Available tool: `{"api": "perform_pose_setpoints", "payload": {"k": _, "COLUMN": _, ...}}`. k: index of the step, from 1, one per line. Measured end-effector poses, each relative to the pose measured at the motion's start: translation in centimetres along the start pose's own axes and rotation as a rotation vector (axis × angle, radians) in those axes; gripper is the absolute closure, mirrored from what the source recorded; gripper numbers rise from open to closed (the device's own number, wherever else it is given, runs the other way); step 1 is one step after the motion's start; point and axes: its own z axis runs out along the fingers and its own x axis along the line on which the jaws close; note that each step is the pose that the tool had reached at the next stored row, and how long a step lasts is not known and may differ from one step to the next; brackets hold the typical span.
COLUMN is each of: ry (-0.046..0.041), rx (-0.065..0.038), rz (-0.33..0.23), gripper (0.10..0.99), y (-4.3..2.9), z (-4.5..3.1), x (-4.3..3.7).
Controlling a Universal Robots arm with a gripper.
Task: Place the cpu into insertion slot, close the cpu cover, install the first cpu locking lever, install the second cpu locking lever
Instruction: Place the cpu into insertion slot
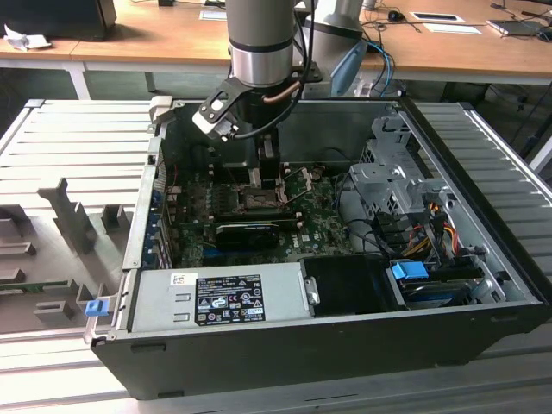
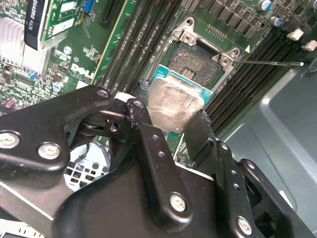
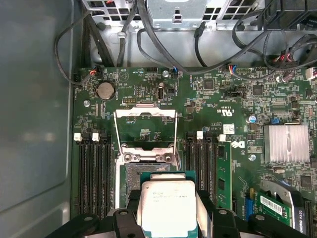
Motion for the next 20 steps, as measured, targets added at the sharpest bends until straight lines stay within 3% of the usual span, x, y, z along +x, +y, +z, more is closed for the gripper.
{"api": "perform_pose_setpoints", "payload": {"k": 20, "ry": 0.0007, "rx": 0.0, "rz": 0.0, "gripper": 0.561, "y": -0.07, "z": 0.5, "x": 0.06}}
